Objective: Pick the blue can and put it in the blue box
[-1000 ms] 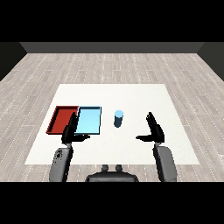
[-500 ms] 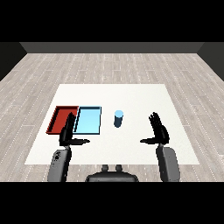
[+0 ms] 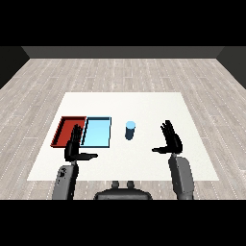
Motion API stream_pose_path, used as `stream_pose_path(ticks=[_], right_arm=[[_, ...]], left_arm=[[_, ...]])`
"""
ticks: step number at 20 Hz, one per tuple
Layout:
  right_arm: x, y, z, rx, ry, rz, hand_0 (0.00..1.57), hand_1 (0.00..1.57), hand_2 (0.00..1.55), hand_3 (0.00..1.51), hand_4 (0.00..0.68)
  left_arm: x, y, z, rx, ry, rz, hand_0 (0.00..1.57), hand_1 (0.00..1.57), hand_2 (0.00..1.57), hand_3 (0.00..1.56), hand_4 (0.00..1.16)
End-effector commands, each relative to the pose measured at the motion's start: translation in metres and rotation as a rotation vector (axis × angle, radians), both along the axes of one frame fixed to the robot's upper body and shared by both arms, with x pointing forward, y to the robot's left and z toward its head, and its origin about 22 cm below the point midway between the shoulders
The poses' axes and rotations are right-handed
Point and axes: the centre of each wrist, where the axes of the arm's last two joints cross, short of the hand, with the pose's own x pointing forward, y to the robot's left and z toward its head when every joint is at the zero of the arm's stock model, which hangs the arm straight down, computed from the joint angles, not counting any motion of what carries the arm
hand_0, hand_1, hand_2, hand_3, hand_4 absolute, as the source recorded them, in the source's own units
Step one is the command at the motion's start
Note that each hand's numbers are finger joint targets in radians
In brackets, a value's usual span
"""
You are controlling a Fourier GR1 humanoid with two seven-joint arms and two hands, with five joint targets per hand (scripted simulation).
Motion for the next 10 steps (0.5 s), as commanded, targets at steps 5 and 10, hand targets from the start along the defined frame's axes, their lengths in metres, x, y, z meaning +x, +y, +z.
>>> stream_pose_path(ticks=[5,10], right_arm=[[0.040,0.019,0.002,0.044,0.076,0.006,0.00,0.00,0.00,0.00,0.000],[0.048,0.048,-0.017,0.062,0.076,-0.004,0.00,0.00,0.00,0.00,0.000]], left_arm=[[0.002,0.019,0.015,-0.016,-0.007,0.007,0.00,0.00,0.00,0.00,0.00],[-0.008,0.006,0.014,-0.001,-0.019,0.013,0.00,0.00,0.00,0.00,0.00]])
